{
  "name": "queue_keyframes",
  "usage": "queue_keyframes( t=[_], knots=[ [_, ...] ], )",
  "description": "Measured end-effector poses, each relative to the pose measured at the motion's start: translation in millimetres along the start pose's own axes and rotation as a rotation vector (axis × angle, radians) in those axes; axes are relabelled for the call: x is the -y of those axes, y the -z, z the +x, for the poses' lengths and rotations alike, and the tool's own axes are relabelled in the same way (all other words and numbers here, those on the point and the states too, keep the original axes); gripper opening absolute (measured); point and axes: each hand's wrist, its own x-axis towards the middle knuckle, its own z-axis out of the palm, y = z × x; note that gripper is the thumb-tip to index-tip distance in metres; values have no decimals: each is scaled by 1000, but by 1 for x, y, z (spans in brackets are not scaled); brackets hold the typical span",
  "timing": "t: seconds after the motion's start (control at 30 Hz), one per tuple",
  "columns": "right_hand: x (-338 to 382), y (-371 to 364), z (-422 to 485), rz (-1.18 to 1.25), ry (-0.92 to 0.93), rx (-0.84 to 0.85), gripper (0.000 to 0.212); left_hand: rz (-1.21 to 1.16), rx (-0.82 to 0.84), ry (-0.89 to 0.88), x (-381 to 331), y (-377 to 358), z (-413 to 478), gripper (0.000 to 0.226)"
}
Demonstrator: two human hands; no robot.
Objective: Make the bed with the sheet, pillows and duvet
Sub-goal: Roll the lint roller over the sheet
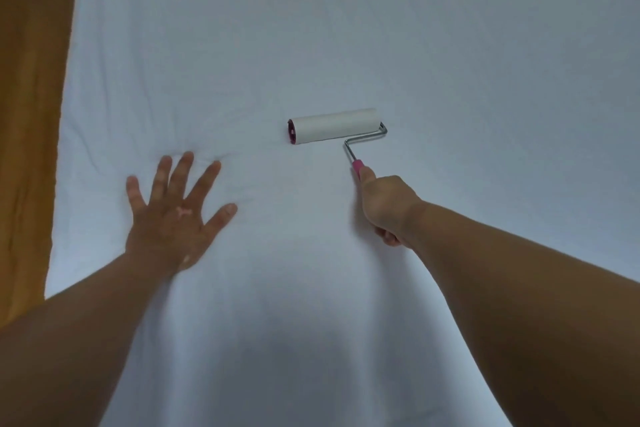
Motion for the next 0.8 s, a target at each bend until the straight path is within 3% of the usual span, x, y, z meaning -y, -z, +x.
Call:
queue_keyframes(
  t=[0.1, 0.23, 0.33, 0.63, 0.8],
  knots=[
    [-42, -1, -22, -32, 5, -8, 72, 6, -8, 26, 0, 2, -3, 75],
    [-98, -7, -51, -175, 125, 13, 33, -17, 42, 99, -13, 0, -22, 76],
    [-138, -10, -68, -210, 160, 10, 47, -1, 138, 111, -31, 4, -50, 78],
    [-245, -15, -113, -380, 251, 43, 49, 44, 270, 128, -45, 20, -93, 66],
    [-290, -17, -143, -321, 222, -8, 48, 73, 308, 149, -52, 25, -94, 65]
  ],
)
